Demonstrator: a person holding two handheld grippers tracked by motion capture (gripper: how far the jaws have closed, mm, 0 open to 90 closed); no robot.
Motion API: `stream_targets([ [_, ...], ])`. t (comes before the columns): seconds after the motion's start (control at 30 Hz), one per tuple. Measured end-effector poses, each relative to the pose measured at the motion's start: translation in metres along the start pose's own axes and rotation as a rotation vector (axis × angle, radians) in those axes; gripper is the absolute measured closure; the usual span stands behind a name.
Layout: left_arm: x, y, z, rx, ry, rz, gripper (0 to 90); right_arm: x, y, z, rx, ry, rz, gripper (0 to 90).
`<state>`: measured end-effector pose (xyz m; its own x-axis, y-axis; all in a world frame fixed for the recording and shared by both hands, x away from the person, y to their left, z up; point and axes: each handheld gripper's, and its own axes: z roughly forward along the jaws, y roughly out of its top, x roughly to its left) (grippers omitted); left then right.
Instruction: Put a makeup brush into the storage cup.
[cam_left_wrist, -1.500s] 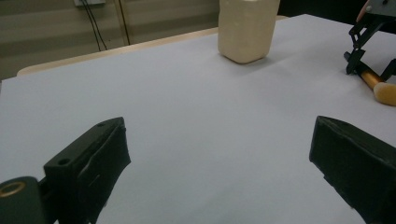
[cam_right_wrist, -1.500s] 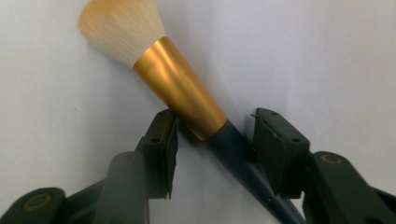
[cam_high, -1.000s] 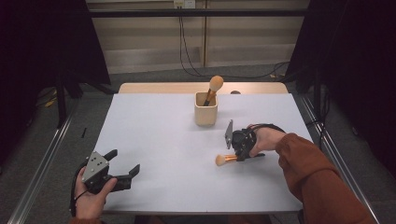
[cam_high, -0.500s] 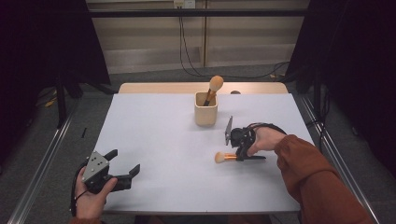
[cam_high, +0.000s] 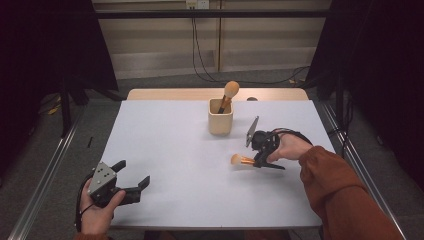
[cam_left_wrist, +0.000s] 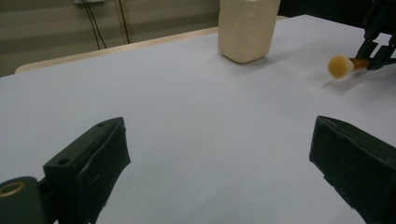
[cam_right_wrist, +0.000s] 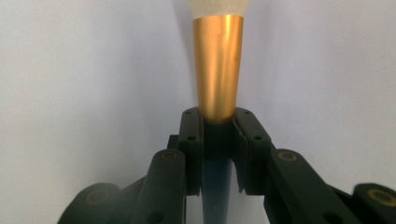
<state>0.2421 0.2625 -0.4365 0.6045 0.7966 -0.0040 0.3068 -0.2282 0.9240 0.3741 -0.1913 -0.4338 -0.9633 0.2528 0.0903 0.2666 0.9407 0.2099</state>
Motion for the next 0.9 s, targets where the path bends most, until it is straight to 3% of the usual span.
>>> stream_targets([
  [0.23, 0.000, 0.000, 0.000, -0.001, 0.001, -0.005, 4.4, -0.001, -0.004, -0.007, -0.072, -0.047, 0.042, 75.3],
  [0.43, 0.000, 0.000, 0.000, -0.004, 0.003, -0.007, 4.4, -0.006, -0.010, -0.013, -0.170, -0.154, 0.147, 75.4],
  [0.47, 0.000, 0.000, 0.000, -0.004, 0.004, -0.006, 4.3, -0.006, -0.010, -0.014, -0.170, -0.163, 0.183, 75.4],
  [0.63, 0.001, 0.000, 0.000, -0.005, 0.005, -0.007, 4.3, -0.008, -0.015, -0.017, -0.237, -0.205, 0.248, 75.4],
  [0.7, 0.001, 0.000, 0.000, -0.006, 0.005, -0.009, 4.3, -0.007, -0.016, -0.018, -0.276, -0.203, 0.277, 75.4],
  [0.9, 0.001, 0.000, -0.001, -0.006, 0.007, -0.010, 4.2, -0.004, -0.020, -0.020, -0.366, -0.221, 0.301, 75.4],
])
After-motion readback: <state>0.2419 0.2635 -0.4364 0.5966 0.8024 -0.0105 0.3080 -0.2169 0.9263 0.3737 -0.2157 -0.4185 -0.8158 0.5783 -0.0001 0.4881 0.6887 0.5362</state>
